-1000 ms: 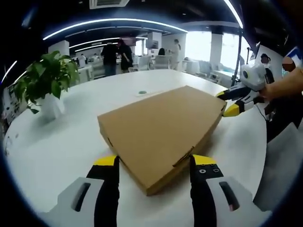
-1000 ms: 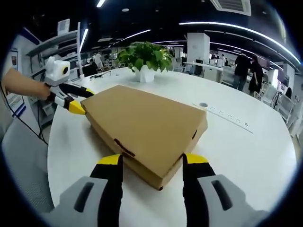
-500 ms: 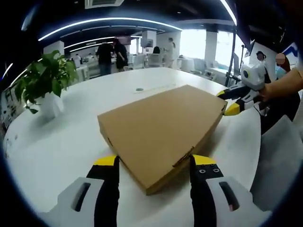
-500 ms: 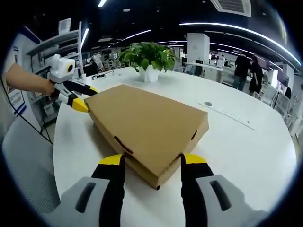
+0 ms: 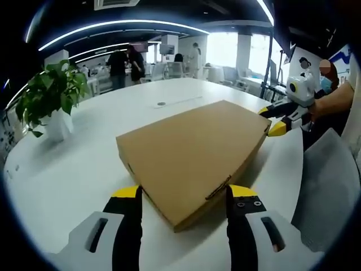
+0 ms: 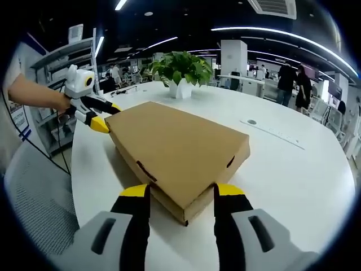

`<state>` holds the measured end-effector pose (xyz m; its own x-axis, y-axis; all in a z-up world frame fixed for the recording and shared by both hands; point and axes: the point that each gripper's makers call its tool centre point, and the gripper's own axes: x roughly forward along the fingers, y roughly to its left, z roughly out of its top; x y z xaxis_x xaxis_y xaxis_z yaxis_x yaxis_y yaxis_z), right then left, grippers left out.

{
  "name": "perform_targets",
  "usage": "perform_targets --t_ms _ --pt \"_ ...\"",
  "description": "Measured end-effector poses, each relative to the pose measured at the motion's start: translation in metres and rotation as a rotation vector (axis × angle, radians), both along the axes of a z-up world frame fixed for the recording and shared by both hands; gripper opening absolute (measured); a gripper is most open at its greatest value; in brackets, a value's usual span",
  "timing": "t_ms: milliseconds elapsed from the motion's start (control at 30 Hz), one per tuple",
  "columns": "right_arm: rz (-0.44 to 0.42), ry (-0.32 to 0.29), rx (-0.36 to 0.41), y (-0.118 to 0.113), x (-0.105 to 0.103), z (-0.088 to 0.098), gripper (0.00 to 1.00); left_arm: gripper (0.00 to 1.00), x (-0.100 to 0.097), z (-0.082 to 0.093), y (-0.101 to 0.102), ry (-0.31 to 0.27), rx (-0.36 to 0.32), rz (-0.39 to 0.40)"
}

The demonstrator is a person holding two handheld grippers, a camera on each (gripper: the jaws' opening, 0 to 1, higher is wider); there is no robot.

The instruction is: Operate the shoe box by opening the lid, removing the specified soft item, and placing it in the target area until the item is outside and the box remains undamaged.

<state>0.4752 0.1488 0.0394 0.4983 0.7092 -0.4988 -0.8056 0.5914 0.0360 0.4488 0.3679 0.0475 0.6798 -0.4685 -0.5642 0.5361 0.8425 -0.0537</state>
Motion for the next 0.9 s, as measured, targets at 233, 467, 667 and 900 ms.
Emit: perform_targets --t_ms 233,467,667,900 --pt "0.004 0.003 0.005 0.006 -0.012 0.0 0.39 0.6 -0.008 0.0 0.006 0.008 0.004 -0.016" --pt "0.011 0.003 0.005 0.011 -0.023 0.0 0.39 0.6 -0.018 0.0 0.012 0.016 0.008 -0.02" --pt "0.015 0.0 0.013 0.014 -0.03 0.0 0.39 0.6 -0.026 0.0 0.015 0.017 0.007 -0.015" --pt "0.014 -0.001 0.012 0.015 -0.035 0.0 0.39 0.6 -0.031 0.0 0.017 0.015 0.004 -0.01"
